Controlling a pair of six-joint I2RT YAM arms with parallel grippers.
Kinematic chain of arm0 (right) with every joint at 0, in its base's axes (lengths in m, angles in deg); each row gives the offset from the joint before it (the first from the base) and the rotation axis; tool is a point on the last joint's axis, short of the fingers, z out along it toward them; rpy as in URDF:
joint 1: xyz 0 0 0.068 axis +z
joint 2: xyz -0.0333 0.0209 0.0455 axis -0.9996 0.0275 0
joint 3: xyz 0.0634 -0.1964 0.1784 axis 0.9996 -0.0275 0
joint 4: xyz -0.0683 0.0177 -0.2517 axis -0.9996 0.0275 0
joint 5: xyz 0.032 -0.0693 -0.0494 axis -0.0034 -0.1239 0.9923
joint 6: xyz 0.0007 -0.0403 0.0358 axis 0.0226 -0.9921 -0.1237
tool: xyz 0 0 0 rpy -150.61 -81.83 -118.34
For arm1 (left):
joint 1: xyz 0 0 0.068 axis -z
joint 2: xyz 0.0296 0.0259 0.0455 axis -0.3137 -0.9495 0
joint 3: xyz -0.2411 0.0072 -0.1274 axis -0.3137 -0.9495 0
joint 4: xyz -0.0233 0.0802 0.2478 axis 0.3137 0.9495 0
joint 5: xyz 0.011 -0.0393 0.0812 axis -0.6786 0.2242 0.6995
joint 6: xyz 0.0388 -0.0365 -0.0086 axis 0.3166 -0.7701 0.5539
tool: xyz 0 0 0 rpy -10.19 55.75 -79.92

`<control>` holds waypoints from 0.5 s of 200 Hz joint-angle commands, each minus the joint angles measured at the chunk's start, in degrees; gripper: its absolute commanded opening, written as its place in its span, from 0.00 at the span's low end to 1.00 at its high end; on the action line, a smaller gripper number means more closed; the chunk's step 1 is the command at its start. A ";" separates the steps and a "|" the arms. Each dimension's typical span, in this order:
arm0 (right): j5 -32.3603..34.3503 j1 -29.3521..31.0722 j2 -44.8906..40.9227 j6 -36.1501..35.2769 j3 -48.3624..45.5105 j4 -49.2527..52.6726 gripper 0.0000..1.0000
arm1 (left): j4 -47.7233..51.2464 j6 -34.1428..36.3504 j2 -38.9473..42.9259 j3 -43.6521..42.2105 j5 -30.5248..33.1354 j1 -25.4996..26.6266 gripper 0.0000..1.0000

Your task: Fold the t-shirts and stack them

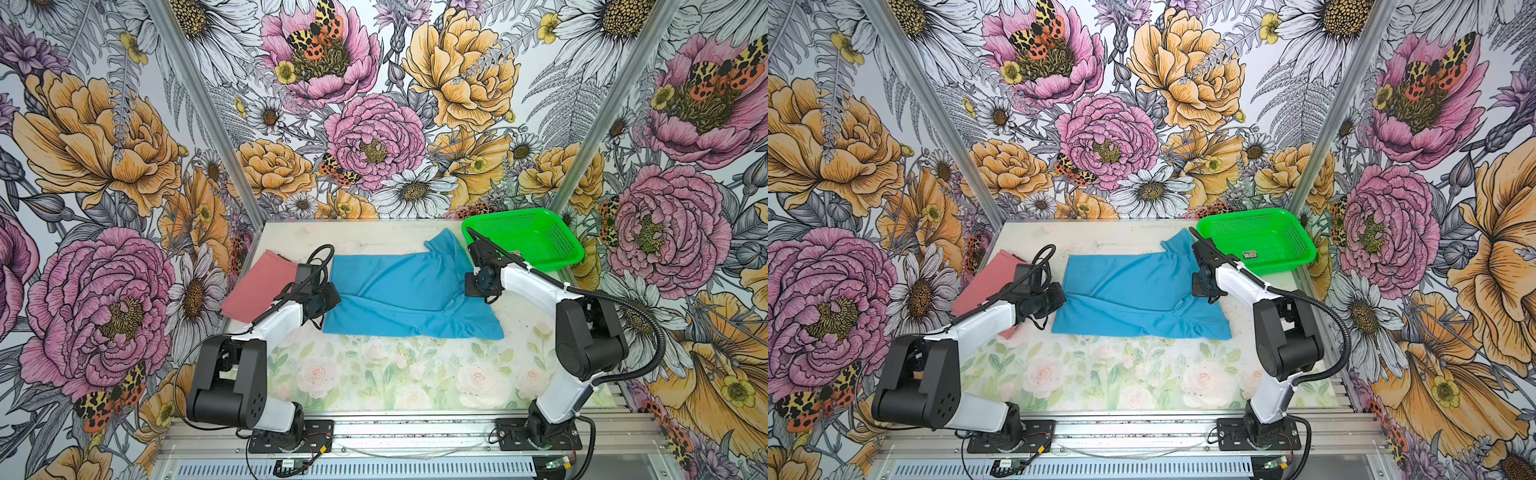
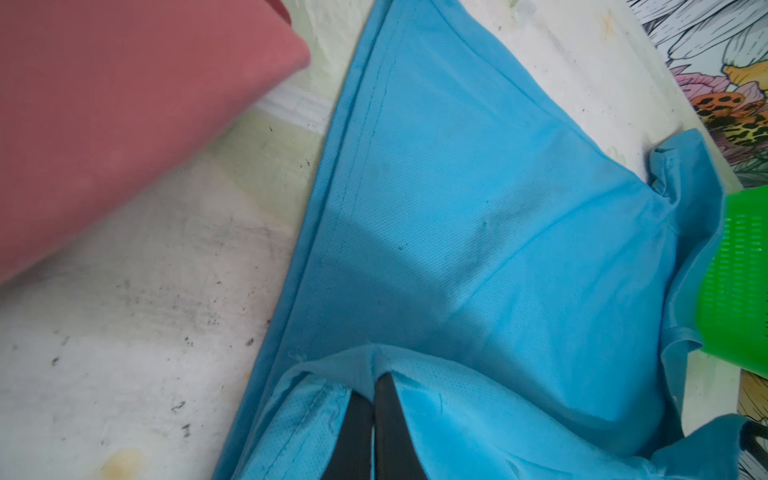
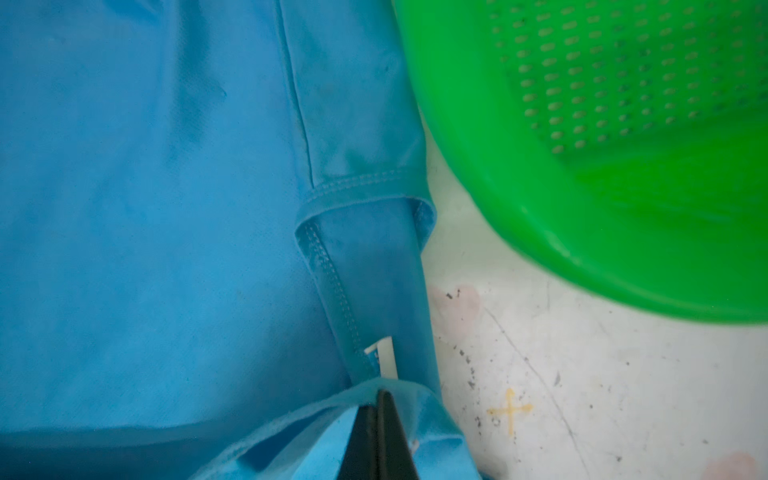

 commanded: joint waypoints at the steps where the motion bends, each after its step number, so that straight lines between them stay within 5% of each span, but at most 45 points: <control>1: 2.15 -0.52 2.27 -2.46 4.05 -0.90 0.00 | 0.32 1.28 -1.36 2.32 0.60 -0.44 0.00; 100: 0.01 -1.32 9.40 -4.70 12.08 -0.49 0.00 | 2.63 1.63 -5.11 5.89 1.47 -1.60 0.00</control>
